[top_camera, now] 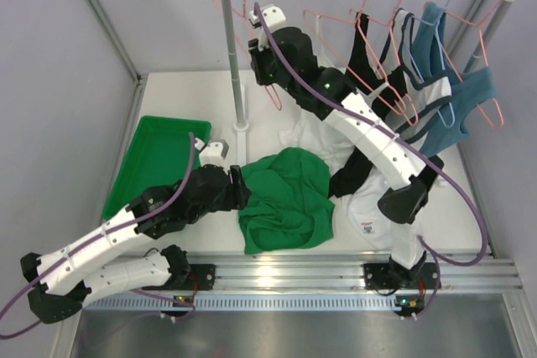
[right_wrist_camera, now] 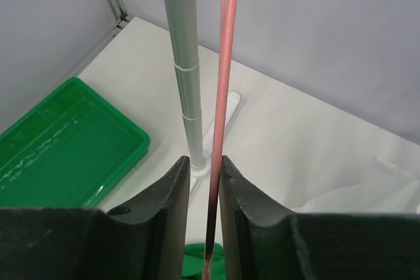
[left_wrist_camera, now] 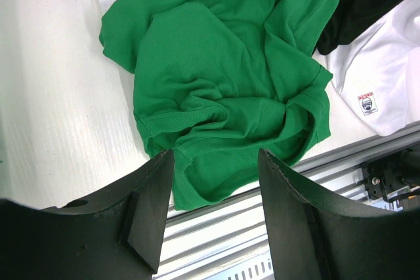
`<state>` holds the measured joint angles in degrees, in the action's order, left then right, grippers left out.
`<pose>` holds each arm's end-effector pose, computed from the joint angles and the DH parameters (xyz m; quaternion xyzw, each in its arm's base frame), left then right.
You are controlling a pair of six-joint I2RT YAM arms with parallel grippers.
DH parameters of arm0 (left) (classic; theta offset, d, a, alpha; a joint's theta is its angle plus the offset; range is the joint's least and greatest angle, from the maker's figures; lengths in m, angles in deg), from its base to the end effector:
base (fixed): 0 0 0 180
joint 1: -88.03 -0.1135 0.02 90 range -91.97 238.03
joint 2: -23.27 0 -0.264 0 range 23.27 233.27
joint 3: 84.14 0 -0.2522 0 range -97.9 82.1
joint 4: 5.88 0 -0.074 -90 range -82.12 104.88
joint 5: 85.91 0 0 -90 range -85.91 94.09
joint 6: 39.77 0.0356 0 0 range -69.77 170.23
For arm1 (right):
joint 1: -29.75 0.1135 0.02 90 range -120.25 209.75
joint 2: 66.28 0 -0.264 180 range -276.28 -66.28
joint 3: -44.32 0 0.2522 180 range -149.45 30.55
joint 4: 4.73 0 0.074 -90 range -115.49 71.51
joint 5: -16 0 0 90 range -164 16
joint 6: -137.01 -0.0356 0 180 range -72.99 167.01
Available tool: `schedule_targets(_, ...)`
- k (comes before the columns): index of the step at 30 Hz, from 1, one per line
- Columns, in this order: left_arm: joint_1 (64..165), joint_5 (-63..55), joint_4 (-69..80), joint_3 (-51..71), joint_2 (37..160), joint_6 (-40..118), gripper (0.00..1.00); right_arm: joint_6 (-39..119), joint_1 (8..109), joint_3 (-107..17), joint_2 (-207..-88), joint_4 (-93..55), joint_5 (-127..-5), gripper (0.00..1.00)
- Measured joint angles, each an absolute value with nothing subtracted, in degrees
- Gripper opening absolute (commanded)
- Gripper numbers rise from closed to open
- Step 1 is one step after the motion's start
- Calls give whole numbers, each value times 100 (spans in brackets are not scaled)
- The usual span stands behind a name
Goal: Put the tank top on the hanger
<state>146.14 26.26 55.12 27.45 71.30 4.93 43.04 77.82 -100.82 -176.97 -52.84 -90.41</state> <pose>0.0965 -0.1297 0.3280 0.0197 0.8950 -0.2135 0.3911 0.2924 0.3105 0.4776 -0.2104 0.7543 0.1675 0.5989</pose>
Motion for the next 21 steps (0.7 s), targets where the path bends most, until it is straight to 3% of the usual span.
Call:
schedule_targets(3,14614,2626,5514,2745,7130,493,59,4328,7782,-10086,-17730,-5284,-9047,17)
schedule_targets(7,14614,2626,5514,2745,7130,493,59,4366,7782,-10125,-17756,-5286,-9073,0)
schedule_targets(21,14614,2626,5516,2745,7130,493,59,4403,7782,-10180,-17743,-5043,-9574,0)
